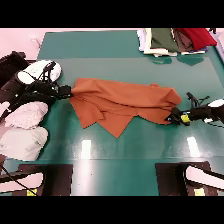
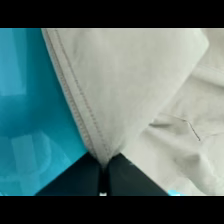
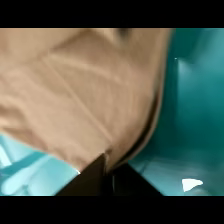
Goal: Fold the shirts.
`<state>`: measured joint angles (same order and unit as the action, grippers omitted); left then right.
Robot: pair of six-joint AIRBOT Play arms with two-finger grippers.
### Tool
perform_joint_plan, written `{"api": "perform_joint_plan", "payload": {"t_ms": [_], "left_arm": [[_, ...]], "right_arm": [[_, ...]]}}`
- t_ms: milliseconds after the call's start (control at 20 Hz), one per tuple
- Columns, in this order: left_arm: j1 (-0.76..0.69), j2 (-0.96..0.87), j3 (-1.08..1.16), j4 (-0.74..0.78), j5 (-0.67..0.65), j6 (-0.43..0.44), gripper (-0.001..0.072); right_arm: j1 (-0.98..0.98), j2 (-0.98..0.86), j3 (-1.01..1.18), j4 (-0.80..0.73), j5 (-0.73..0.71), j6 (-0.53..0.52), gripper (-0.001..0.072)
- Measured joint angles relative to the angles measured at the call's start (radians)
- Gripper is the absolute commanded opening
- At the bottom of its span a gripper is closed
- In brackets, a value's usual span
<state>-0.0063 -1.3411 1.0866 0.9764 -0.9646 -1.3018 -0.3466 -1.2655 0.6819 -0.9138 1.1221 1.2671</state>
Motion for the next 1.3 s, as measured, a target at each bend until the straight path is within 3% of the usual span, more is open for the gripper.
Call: {"api": "perform_joint_plan", "payload": {"t_ms": [300,750,1050,1300], "left_arm": [[0.000,0.135,0.135,0.010,-0.112,-0.002,0.0022],[0.001,0.507,0.742,0.028,-0.154,-0.057,0.0020],[0.001,0.564,1.005,0.082,-0.129,-0.138,0.0020],[0.001,0.530,0.867,0.126,-0.146,-0.187,0.0021]], "right_arm": [[0.070,0.149,0.189,0.016,0.023,-0.011,0.0016],[-0.069,0.489,0.856,0.025,0.105,0.016,0.0016],[-0.175,0.475,1.199,0.026,0.234,0.073,0.0015],[-0.190,0.348,1.326,0.025,0.336,0.125,0.0015]]}}
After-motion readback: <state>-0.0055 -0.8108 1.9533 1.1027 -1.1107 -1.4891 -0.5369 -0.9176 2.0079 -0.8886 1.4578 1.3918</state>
